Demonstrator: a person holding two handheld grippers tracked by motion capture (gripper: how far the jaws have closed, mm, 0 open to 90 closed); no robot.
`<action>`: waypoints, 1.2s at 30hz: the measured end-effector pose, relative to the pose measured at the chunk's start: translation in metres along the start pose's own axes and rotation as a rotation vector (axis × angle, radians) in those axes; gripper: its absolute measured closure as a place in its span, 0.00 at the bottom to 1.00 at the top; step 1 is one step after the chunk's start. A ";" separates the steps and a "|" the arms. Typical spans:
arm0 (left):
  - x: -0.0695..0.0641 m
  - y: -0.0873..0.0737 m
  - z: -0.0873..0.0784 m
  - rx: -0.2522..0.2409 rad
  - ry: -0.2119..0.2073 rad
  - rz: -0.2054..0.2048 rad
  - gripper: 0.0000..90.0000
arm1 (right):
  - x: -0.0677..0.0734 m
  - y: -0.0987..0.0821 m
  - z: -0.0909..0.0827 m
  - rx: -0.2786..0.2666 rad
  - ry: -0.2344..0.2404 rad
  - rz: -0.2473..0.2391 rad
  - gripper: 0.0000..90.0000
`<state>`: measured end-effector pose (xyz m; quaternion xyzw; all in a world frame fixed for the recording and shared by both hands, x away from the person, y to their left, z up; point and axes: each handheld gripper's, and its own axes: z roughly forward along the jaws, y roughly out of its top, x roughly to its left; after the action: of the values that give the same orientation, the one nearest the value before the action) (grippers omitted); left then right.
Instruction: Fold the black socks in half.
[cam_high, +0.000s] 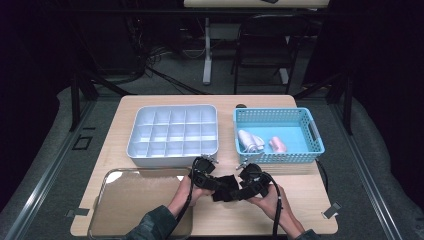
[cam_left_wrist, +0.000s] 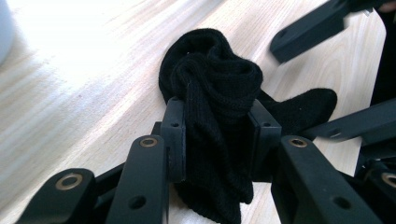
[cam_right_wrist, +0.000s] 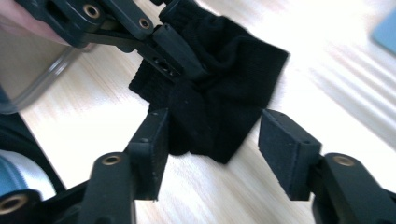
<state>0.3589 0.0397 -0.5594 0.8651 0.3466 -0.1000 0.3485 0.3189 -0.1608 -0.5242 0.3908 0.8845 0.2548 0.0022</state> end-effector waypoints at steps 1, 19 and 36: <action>0.000 0.000 -0.001 -0.006 0.009 0.002 0.74 | -0.002 -0.001 -0.003 -0.014 -0.008 0.002 0.42; -0.011 -0.003 -0.027 -0.072 0.115 0.096 0.74 | -0.035 -0.023 -0.026 -0.052 -0.074 0.080 0.17; -0.020 -0.009 -0.054 -0.127 0.164 0.132 0.74 | -0.049 -0.028 -0.029 -0.063 -0.087 0.112 0.17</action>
<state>0.3348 0.0702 -0.5162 0.8676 0.3218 0.0161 0.3788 0.3281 -0.2240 -0.5209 0.4499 0.8519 0.2651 0.0387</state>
